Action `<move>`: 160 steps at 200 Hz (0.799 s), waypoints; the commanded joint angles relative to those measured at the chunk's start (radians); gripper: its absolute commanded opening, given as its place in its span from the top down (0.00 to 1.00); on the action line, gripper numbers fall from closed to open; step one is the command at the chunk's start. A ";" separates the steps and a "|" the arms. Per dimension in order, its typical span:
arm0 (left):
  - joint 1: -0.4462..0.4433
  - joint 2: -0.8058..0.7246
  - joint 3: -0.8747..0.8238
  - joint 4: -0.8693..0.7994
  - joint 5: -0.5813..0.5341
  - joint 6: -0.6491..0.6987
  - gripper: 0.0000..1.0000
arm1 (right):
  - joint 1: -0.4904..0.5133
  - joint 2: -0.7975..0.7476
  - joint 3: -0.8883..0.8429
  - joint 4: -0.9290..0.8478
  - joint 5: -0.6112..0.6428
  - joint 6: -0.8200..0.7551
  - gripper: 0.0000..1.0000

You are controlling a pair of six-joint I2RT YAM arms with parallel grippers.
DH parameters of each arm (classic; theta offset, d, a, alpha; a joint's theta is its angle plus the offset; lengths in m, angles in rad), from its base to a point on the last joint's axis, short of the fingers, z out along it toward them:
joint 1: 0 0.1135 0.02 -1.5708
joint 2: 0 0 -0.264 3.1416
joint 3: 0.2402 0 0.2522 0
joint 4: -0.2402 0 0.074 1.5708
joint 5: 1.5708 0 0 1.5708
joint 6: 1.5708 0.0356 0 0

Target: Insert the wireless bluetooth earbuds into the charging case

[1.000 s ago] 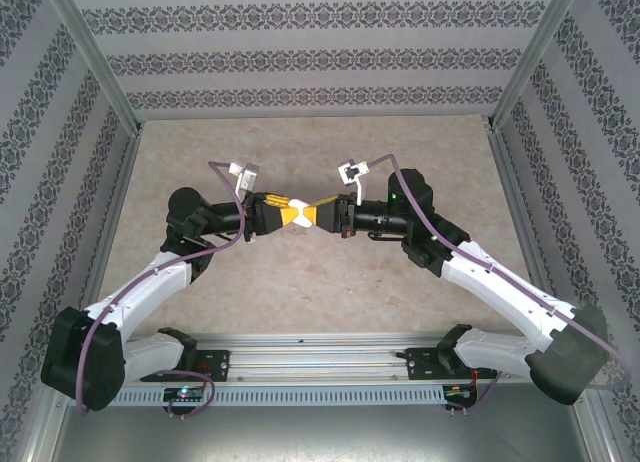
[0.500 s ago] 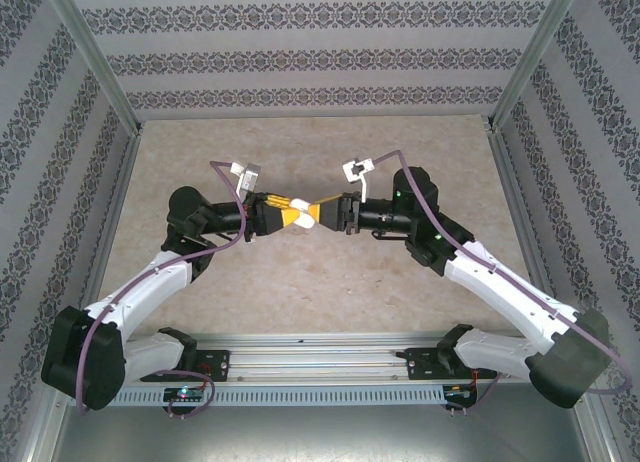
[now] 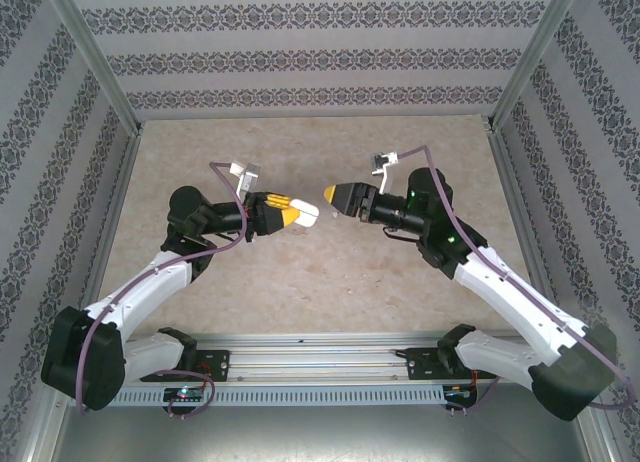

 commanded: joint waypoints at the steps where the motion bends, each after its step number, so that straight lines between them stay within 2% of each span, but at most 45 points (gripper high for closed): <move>1: -0.002 -0.026 0.021 -0.027 -0.026 0.074 0.91 | 0.091 -0.061 -0.035 -0.009 0.092 -0.021 0.31; 24: -0.003 -0.011 0.025 0.016 -0.020 0.039 0.91 | 0.144 -0.058 -0.059 0.004 0.120 -0.044 0.30; 55: -0.002 0.005 0.022 0.091 -0.014 -0.018 0.91 | 0.151 -0.009 -0.074 0.085 0.107 -0.016 0.30; 79: -0.002 -0.002 0.011 0.105 -0.009 -0.035 0.91 | 0.151 0.034 -0.034 0.074 0.108 -0.023 0.31; 160: -0.002 -0.023 -0.001 0.085 0.012 -0.025 0.91 | 0.059 0.064 -0.019 0.101 0.084 0.083 0.33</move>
